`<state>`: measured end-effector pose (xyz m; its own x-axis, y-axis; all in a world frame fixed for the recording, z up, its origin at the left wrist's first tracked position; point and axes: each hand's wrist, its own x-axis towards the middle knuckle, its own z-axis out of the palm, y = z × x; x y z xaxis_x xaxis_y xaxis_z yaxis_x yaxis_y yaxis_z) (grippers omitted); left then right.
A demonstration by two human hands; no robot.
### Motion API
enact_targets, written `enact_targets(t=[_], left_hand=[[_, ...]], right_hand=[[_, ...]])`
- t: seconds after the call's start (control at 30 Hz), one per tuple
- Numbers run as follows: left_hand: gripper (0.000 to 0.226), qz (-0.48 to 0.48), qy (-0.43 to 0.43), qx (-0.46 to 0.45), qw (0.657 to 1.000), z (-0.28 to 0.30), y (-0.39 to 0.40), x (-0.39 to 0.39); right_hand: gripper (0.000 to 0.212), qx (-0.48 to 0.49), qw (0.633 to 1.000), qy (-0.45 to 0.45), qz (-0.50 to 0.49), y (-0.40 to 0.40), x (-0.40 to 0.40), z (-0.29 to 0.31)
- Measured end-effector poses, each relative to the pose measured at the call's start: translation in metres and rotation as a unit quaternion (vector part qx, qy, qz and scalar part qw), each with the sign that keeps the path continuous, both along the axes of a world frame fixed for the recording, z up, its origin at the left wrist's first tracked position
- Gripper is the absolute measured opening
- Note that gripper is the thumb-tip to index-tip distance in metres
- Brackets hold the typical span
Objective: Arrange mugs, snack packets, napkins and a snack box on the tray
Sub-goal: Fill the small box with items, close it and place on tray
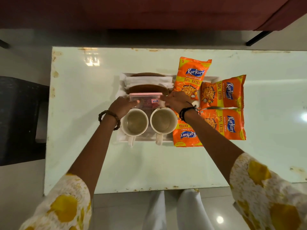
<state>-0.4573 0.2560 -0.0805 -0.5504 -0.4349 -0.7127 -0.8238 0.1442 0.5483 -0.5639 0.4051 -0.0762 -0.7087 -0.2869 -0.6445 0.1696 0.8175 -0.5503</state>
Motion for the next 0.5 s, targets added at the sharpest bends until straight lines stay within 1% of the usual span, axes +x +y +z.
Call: enact_targets(t=[0.07, 0.1, 0.13, 0.17, 0.2, 0.27, 0.33, 0.4, 0.47, 0.5], left_hand=[[0.046, 0.012, 0.017, -0.153, 0.988, 0.002, 0.006, 0.003], [0.048, 0.036, 0.047, -0.202, 0.978, 0.005, 0.009, 0.004], [0.052, 0.046, 0.083, -0.228, 0.969, 0.008, 0.011, 0.004], [0.06, 0.039, 0.109, -0.237, 0.965, 0.009, 0.013, 0.003], [0.069, 0.028, 0.121, -0.226, 0.966, 0.009, 0.013, 0.001], [0.086, 0.054, 0.122, -0.153, 0.979, 0.007, 0.01, -0.005], [0.09, 0.095, 0.104, -0.075, 0.987, 0.002, 0.005, -0.011], [0.077, 0.094, 0.094, -0.026, 0.991, -0.002, 0.0, -0.016], [0.057, 0.08, 0.09, -0.003, 0.993, -0.003, 0.0, -0.019], [0.053, 0.08, 0.086, 0.0, 0.993, -0.004, 0.0, -0.019]], right_hand=[[0.025, 0.011, 0.994, 0.11, -0.022, 0.008, 0.002, 0.005], [0.024, 0.011, 0.988, 0.155, -0.026, 0.011, 0.003, 0.007], [0.022, 0.006, 0.983, 0.182, -0.025, 0.014, 0.002, 0.007], [0.022, 0.001, 0.982, 0.188, -0.023, 0.016, 0.001, 0.007], [0.025, -0.001, 0.983, 0.183, -0.017, 0.016, -0.001, 0.005], [0.043, -0.002, 0.99, 0.142, -0.019, 0.014, -0.005, 0.0], [0.058, -0.024, 0.995, 0.091, -0.04, 0.008, -0.007, -0.004], [0.056, -0.048, 0.996, 0.065, -0.029, 0.001, -0.007, -0.01], [0.05, -0.042, 0.997, 0.069, -0.001, -0.002, -0.007, -0.013], [0.049, -0.042, 0.996, 0.075, 0.005, -0.003, -0.007, -0.014]])
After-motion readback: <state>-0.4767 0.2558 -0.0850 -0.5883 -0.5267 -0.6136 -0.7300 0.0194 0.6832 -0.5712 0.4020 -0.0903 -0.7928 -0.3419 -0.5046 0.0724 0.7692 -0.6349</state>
